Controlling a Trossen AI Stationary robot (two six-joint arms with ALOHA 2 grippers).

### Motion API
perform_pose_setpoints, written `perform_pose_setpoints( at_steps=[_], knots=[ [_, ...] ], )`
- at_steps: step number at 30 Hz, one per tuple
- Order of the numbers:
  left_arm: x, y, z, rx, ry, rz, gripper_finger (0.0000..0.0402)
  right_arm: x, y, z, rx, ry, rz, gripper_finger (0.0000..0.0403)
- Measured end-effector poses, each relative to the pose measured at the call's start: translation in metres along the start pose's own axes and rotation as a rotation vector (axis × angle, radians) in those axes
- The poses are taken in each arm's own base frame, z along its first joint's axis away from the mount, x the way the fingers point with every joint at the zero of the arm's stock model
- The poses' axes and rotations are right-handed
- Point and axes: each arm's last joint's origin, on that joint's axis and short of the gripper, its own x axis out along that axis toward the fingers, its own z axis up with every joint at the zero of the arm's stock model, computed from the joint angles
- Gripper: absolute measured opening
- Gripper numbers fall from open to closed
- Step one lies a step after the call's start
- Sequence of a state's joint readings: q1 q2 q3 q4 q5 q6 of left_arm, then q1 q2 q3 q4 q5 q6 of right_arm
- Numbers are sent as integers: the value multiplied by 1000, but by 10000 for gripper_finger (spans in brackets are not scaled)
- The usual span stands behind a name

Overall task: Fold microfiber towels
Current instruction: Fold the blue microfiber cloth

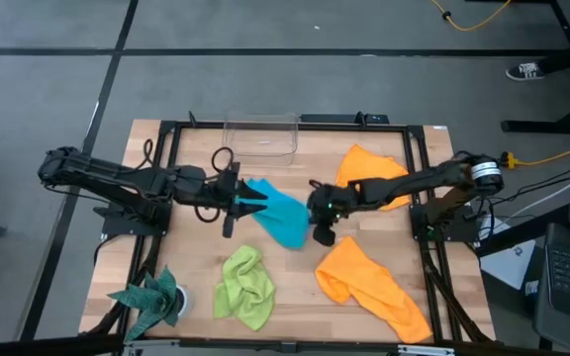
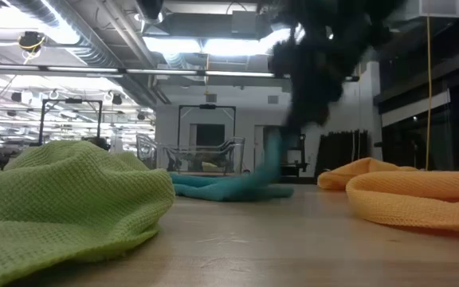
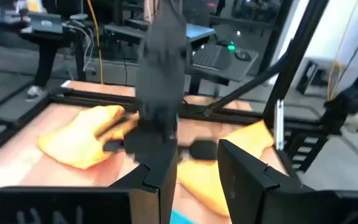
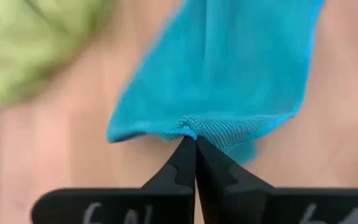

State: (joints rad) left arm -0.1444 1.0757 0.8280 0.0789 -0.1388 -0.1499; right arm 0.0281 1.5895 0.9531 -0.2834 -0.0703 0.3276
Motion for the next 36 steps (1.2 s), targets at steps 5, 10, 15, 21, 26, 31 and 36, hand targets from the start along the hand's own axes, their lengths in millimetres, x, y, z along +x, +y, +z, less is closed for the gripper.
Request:
perform_pose_setpoints(
  at_steps=[5, 10, 15, 21, 26, 31, 36],
  knots=[
    [20, -3, -7, 25, -21, 6, 108, -46, 18, 52, -60, -176, -58, 2],
    [42, -5, -11, -14, -101, 22, 108, -74, 28, 86, -86, -305, -133, 1],
    [62, -5, -23, -80, -116, 71, 108, -94, 33, 104, -74, -401, -192, 1],
    [70, -2, -36, -123, -90, 264, 108, -108, 33, 111, -66, -409, -264, 0],
    [64, 0, -46, -96, 32, 334, 108, -121, 33, 112, -66, -374, -320, 0],
    [59, 7, -56, -64, 139, 444, 108, -134, 45, 113, -82, -376, -193, 0],
    [63, 19, -59, -12, 165, 474, 108, -136, 62, 120, -134, -418, 79, 0]
  ],
)
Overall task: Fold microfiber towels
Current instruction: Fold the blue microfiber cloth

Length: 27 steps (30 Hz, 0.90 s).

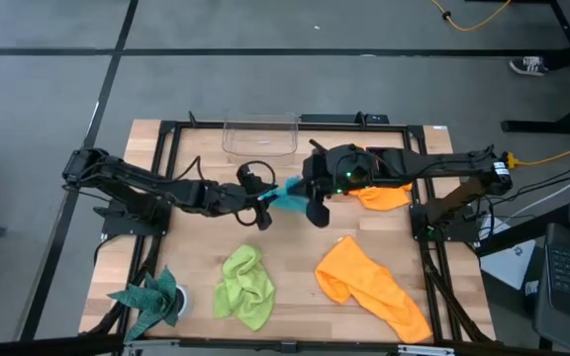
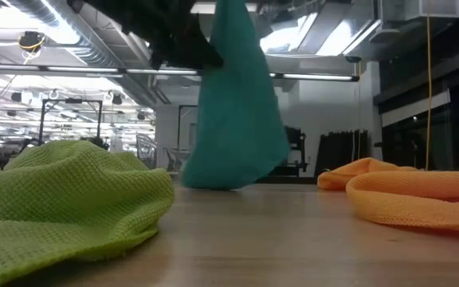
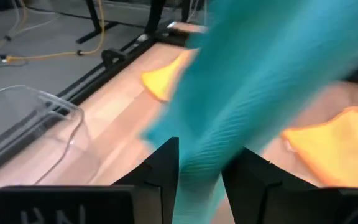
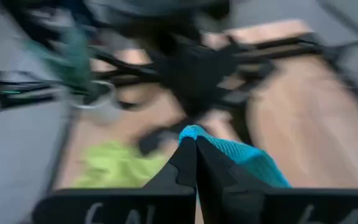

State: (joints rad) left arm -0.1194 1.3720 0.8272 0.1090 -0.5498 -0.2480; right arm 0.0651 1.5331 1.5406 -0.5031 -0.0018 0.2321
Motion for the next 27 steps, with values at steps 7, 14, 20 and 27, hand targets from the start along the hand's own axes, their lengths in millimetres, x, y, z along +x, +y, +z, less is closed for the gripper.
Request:
perform_pose_setpoints(
  at_steps=[7, 14, 20, 27],
  knots=[
    [7, 12, 10, -35, -64, 33, 108, 20, 12, 4, -18, -53, 234, 0],
    [7, 8, 8, -36, 3, -187, 108, 39, 4, -5, -4, -25, 30, 0],
    [-4, -5, -18, -112, 252, -239, 108, 35, -8, -17, 3, 45, -302, 0],
    [-15, -12, -35, -174, 404, -195, 108, 36, -15, -33, 51, 136, -435, 0]
  ],
)
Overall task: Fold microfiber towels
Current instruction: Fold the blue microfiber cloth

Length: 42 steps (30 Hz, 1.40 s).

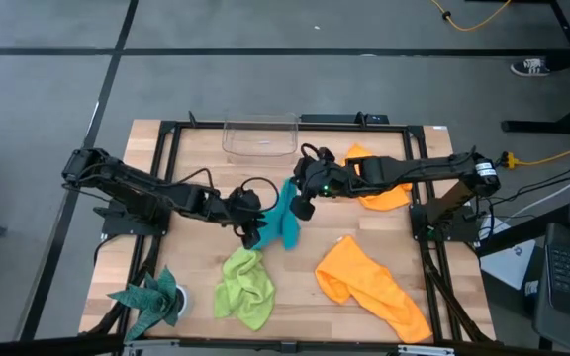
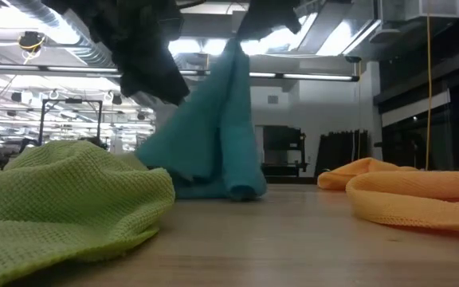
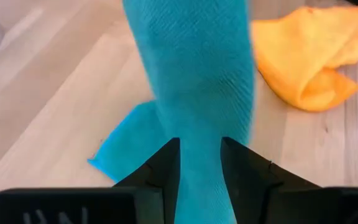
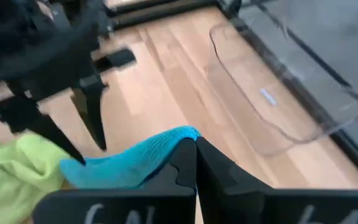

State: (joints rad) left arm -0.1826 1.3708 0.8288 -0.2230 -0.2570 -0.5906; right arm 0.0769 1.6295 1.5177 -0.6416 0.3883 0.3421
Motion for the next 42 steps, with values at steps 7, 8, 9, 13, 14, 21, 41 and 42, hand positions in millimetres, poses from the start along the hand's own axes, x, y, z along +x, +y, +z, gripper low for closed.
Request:
perform_pose_setpoints(
  at_steps=[7, 8, 9, 13, 14, 21, 41, 42],
  knots=[
    [-2, -5, -1, -58, -64, 55, 108, 15, 3, -13, 15, 87, -9, 0],
    [-2, -6, -1, -69, -76, 43, 108, 18, 3, -16, 7, 104, -14, 0],
    [-3, -9, 1, -76, -93, 19, 108, 22, 4, -17, 3, 110, -17, 0],
    [2, -20, 0, -60, -92, -84, 108, 34, 5, -17, 10, 104, -23, 0],
    [5, -21, -4, -48, -73, -76, 108, 36, 4, -16, 15, 99, -24, 0],
    [47, -22, -27, -11, 11, 3, 108, 41, 2, -11, 15, 53, -18, 0],
    [38, 12, -36, 4, 169, 312, 108, 46, 7, -28, -15, 194, -17, 0],
    [36, 6, -29, -1, 147, 239, 108, 49, 6, -28, -17, 194, -33, 0]
  ],
)
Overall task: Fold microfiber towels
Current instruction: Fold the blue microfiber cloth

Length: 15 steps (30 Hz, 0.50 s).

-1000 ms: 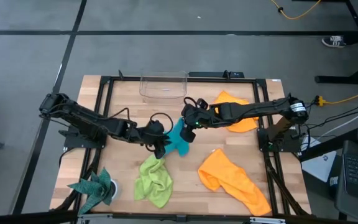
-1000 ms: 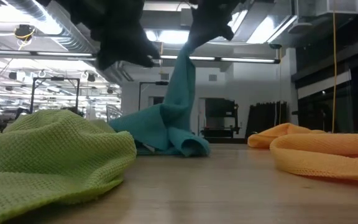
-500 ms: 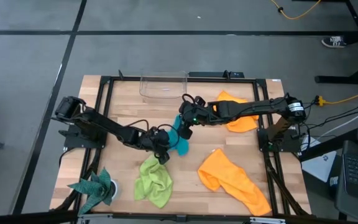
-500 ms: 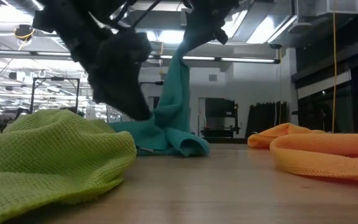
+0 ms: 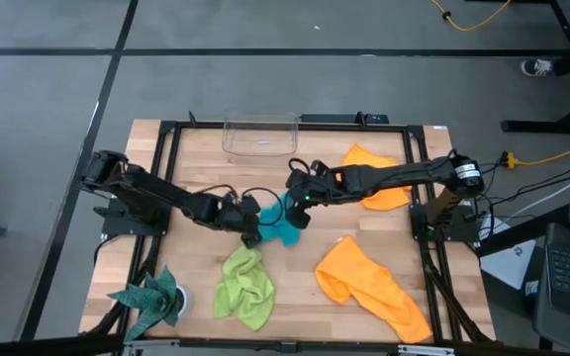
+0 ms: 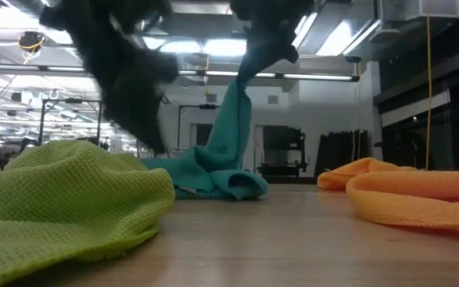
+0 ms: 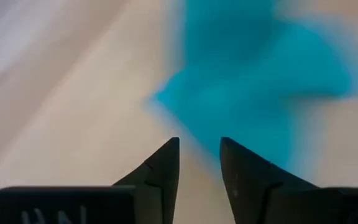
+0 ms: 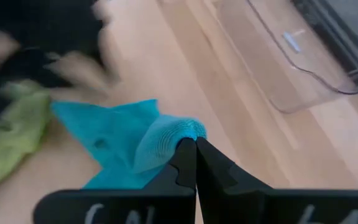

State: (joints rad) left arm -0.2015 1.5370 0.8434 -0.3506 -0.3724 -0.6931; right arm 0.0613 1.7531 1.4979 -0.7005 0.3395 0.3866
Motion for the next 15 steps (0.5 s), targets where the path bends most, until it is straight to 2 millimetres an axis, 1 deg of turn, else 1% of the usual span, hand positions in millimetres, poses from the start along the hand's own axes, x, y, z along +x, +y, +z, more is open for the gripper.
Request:
perform_pose_setpoints(
  at_steps=[2, 4, 5, 7, 11, 15],
  knots=[
    [-8, -11, 9, 34, -47, -131, 108, 6, -2, 0, 4, 7, -13, 0],
    [-11, -19, 15, 100, -99, -224, 108, 11, -3, 0, 3, 12, -20, 0],
    [-10, -21, 16, 131, -107, -264, 108, 13, -4, 0, -7, 18, -24, 0],
    [-1, -26, 17, 149, -98, -329, 108, 16, -5, 1, -12, 14, -25, 0],
    [25, -24, 10, 163, -28, -294, 108, 18, -9, 3, -1, 11, -29, 0],
    [40, -18, 7, 161, -2, -224, 108, 19, -11, 4, 3, 11, -33, 0]
  ],
)
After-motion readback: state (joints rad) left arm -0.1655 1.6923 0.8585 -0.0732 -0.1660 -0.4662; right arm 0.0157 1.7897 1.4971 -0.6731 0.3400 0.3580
